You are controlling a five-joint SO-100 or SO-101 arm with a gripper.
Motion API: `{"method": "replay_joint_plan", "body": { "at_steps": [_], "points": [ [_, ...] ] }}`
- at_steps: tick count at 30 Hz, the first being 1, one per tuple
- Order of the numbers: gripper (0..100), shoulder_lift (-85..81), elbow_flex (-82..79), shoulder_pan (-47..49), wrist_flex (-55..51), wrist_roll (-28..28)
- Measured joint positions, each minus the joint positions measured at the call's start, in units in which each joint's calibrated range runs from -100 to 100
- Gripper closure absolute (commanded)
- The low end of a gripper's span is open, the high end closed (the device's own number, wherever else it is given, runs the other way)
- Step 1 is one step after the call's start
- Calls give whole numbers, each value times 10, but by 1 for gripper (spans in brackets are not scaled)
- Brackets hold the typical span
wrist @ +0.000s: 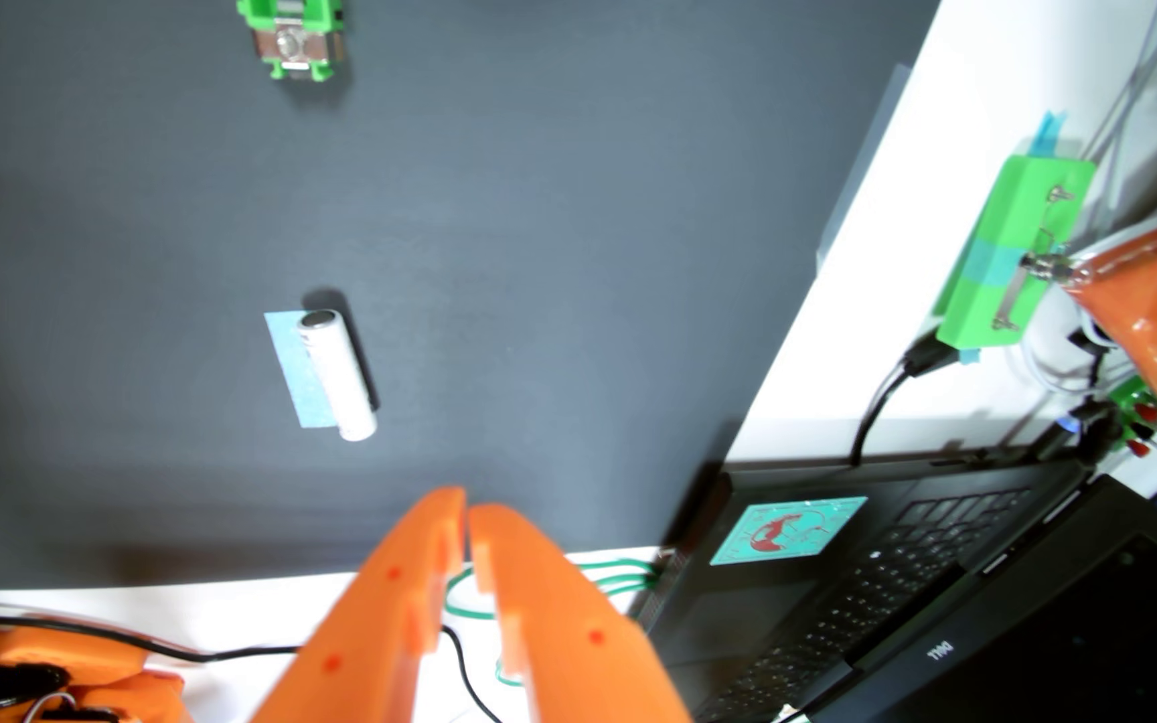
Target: Insert Battery
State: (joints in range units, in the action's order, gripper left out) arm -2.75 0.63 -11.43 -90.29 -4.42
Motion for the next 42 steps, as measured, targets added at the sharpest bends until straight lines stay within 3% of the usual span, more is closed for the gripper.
{"method": "replay_joint_plan", "body": {
  "at_steps": [13,26,34,42],
  "points": [
    [98,18,-5,-7,1,0],
    [98,-208,-253,-9,109,0],
    [98,-218,-403,-10,196,0],
    [98,-218,-421,-11,210,0]
  ]
}}
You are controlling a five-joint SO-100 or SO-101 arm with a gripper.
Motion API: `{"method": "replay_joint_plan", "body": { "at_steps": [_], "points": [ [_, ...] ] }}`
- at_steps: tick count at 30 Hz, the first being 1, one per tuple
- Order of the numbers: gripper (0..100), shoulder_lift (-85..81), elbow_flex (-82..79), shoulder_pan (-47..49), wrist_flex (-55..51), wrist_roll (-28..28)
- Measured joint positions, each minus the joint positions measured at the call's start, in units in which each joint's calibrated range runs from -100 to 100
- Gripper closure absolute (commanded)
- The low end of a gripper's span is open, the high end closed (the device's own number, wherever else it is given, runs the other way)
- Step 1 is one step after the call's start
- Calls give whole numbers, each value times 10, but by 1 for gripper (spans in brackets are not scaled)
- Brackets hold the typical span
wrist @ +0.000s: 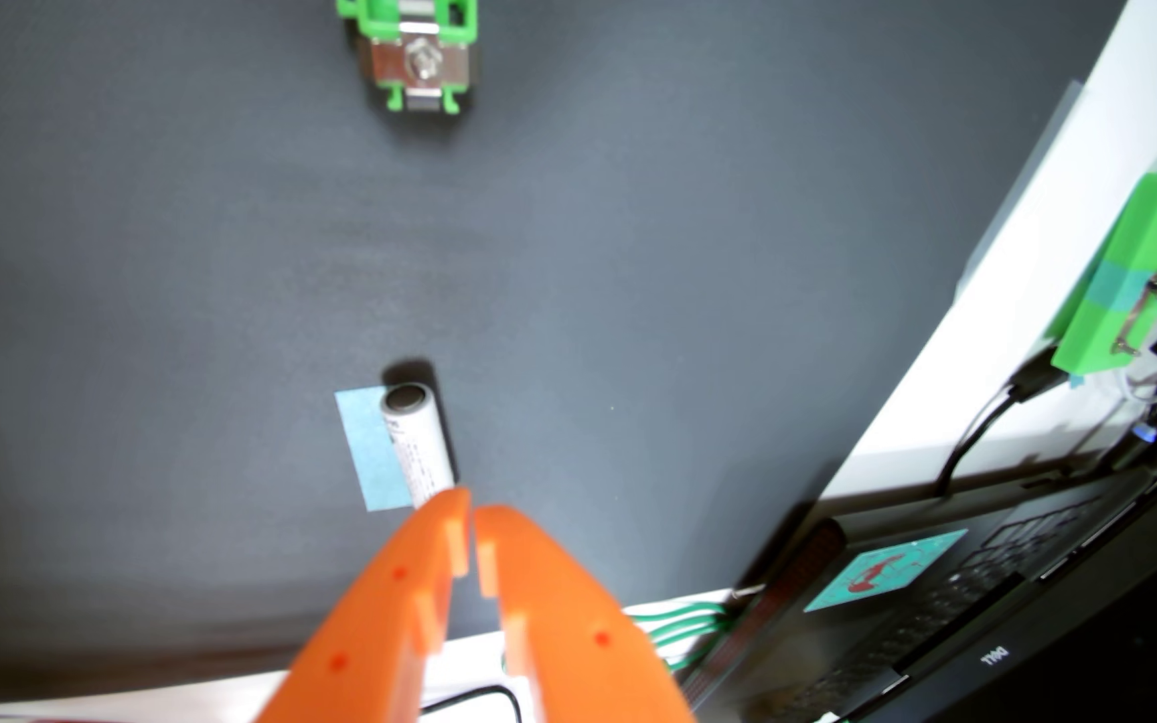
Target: Insert Battery
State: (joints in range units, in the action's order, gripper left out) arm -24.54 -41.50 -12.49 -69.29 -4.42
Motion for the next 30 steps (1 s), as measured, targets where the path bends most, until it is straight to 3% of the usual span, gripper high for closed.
{"method": "replay_joint_plan", "body": {
  "at_steps": [20,30],
  "points": [
    [98,0,0,0,-1,0],
    [99,0,86,0,-82,-3]
  ]
}}
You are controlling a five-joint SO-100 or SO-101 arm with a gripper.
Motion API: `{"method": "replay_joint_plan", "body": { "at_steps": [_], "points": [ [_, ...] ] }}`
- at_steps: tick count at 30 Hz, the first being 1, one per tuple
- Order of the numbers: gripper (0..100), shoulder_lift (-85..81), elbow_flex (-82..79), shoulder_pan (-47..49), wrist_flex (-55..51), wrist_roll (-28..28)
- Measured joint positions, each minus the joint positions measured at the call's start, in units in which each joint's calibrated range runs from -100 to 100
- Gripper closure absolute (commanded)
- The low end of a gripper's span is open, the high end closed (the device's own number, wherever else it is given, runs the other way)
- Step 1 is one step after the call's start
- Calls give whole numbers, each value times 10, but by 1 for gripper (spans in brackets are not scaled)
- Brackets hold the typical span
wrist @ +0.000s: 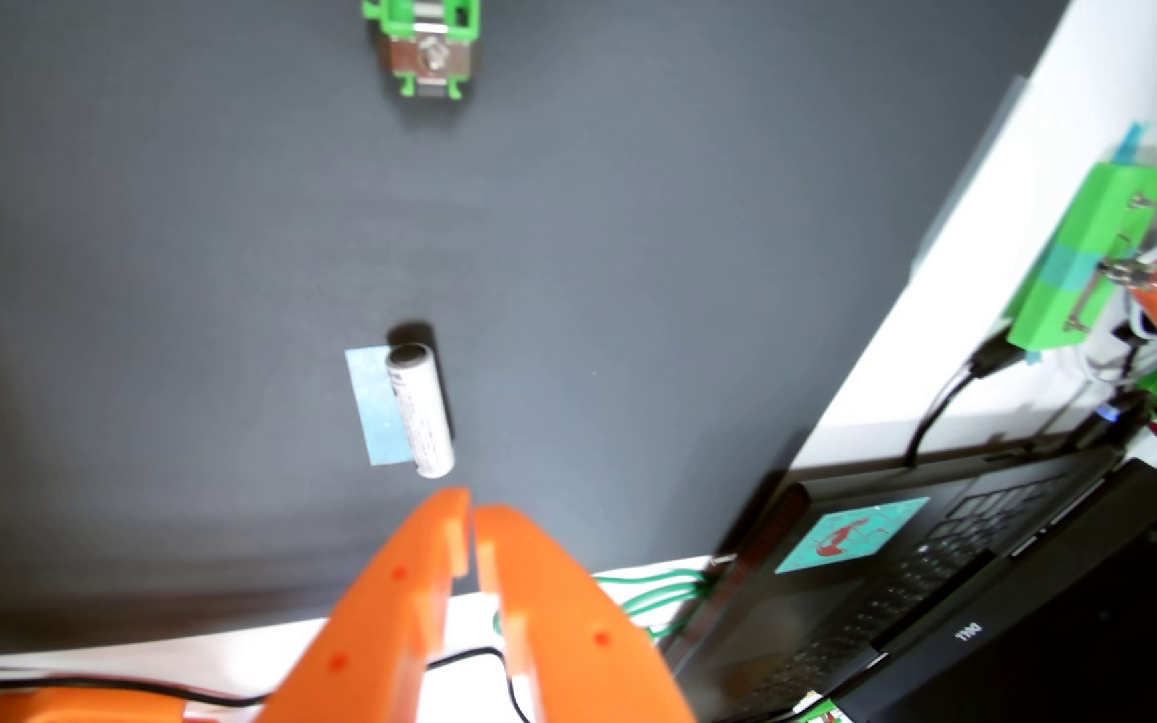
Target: Insert Battery
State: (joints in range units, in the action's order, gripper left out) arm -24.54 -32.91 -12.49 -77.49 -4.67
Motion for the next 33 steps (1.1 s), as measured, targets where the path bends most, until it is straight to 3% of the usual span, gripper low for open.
{"method": "replay_joint_plan", "body": {
  "at_steps": [7,14,26,33],
  "points": [
    [99,0,34,-6,-39,-21],
    [99,7,42,-97,-39,-61],
    [98,187,149,-124,-41,-69],
    [98,250,186,-124,-71,-102]
  ]
}}
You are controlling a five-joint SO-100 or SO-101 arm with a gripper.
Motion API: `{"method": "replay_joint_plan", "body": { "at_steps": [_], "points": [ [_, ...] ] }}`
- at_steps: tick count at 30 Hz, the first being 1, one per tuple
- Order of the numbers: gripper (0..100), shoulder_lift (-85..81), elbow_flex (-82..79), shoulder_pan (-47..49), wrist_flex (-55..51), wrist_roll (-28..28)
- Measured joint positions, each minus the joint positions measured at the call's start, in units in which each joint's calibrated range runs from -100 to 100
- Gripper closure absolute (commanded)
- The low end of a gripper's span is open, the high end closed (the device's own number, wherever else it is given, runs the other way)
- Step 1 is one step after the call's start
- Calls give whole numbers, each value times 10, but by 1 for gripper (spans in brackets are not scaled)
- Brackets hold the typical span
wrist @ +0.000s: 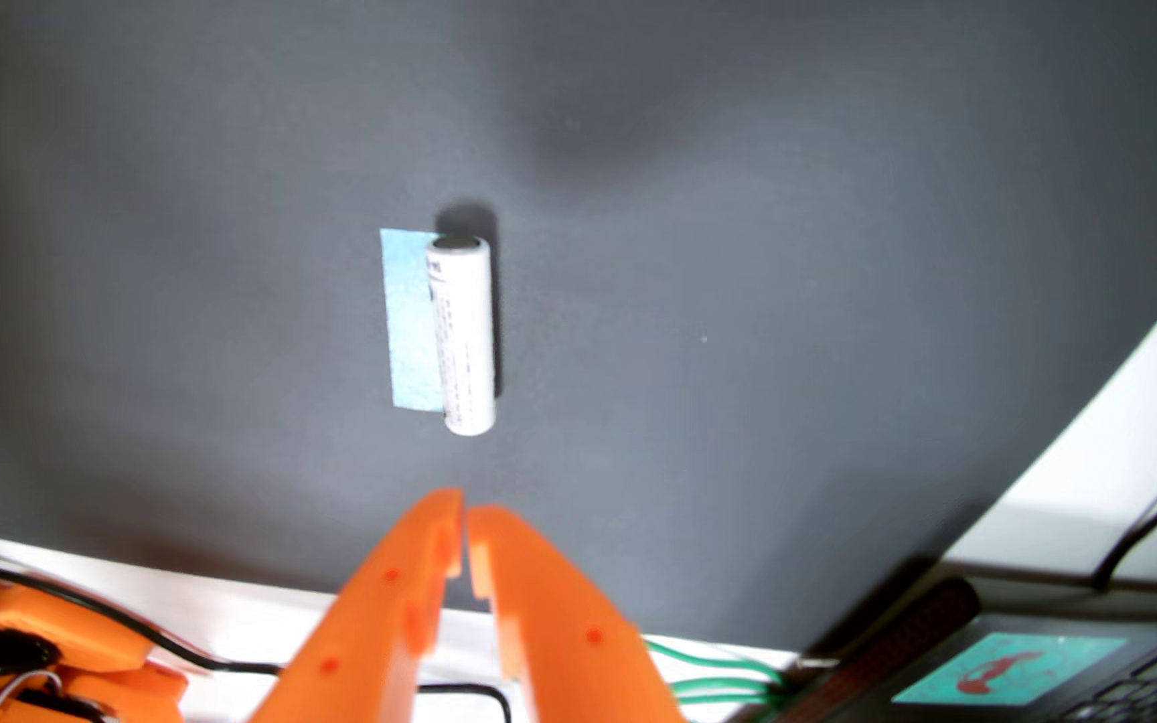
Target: Insert Battery
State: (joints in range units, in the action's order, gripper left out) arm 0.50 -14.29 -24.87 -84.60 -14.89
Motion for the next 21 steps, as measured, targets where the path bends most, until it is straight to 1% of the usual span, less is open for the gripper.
{"method": "replay_joint_plan", "body": {
  "at_steps": [10,16,21],
  "points": [
    [98,33,11,-8,-5,-49],
    [98,33,16,-64,18,-54],
    [98,33,16,-64,28,-54]
  ]
}}
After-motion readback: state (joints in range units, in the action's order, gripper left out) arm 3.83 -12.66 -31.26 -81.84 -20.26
